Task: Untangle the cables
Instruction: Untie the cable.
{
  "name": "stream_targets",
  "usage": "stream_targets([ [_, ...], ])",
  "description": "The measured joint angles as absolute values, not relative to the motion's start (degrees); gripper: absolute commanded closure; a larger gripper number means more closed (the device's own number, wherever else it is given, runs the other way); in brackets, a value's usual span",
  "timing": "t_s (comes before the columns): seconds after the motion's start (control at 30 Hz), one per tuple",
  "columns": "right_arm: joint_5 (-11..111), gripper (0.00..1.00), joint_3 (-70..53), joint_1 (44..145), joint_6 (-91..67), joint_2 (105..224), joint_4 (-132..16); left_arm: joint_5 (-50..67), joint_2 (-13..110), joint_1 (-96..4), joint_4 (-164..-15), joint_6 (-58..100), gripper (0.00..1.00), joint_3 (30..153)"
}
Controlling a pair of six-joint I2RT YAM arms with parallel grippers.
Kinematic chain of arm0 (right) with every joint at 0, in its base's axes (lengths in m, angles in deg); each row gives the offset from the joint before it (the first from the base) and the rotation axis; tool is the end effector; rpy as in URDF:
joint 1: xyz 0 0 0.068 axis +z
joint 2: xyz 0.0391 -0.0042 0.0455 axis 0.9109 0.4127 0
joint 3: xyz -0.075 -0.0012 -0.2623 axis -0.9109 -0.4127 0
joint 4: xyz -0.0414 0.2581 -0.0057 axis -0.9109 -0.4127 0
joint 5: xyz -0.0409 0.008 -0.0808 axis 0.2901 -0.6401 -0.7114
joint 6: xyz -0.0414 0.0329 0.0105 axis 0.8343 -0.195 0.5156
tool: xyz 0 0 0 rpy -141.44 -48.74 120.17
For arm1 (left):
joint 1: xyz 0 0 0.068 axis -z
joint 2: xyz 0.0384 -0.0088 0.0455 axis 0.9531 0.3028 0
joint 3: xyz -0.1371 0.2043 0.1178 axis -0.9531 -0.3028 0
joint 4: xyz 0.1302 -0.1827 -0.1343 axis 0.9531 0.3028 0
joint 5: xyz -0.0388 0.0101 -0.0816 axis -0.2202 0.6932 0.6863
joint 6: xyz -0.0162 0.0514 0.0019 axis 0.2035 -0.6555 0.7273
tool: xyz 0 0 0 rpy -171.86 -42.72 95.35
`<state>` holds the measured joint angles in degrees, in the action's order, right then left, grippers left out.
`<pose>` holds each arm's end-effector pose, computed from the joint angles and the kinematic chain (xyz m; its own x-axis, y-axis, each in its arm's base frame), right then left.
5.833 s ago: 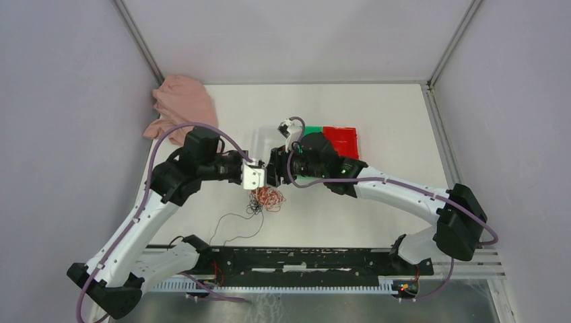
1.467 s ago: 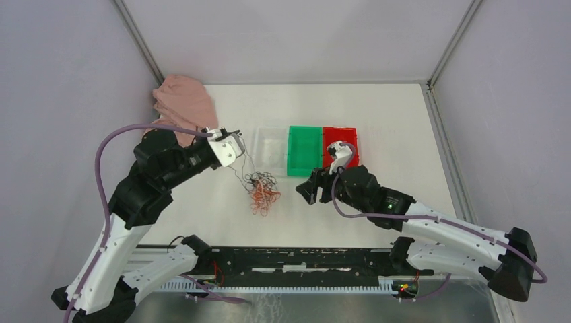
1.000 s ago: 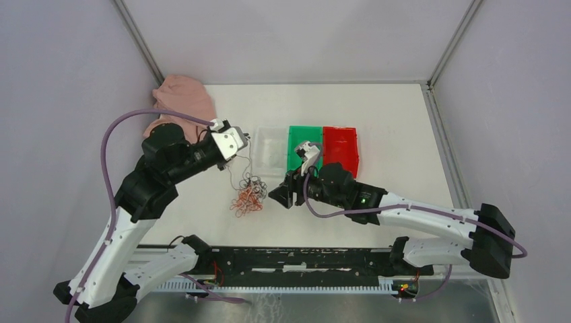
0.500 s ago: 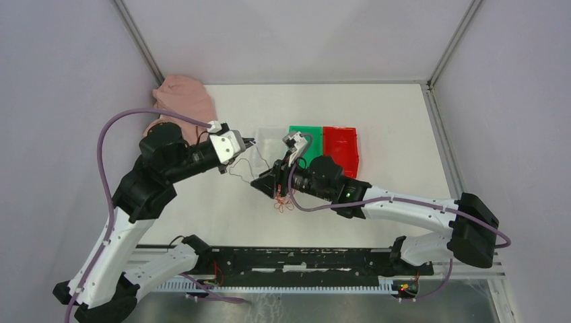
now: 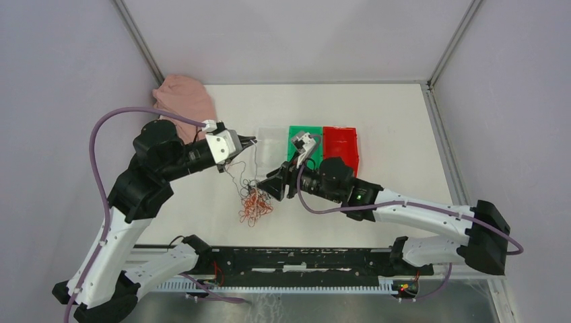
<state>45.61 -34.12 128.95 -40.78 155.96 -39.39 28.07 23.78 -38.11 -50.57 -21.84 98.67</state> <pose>0.1326 0.2677 0.3174 -0.5626 0.1745 -0.8081 -0.7217 0.3730 0.5831 0.1073 -0.0933 0.4732 0.3536 0.3076 -0.8834 0.8137 0.3646 0.4527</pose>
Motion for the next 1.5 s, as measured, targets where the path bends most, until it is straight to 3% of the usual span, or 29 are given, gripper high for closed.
stream_targets([
  [0.3,46.3,0.44,-32.2,129.0,-37.2,153.6,-42.3,29.4,23.8,-38.1,-50.2,-21.8,0.97,98.7],
  [0.6,48.5,0.61,-29.0,128.9,-37.3,160.1,-41.5,30.4,24.7,-38.1,-50.0,-21.8,0.97,100.8],
  [0.87,51.3,0.68,-29.0,129.0,-41.4,167.0,-37.4,30.6,26.9,-38.1,-52.6,-20.3,0.97,103.5],
  [1.5,47.2,0.69,-36.3,128.9,-43.3,171.4,-22.5,27.3,33.6,-38.1,-53.3,-15.9,0.97,112.7],
])
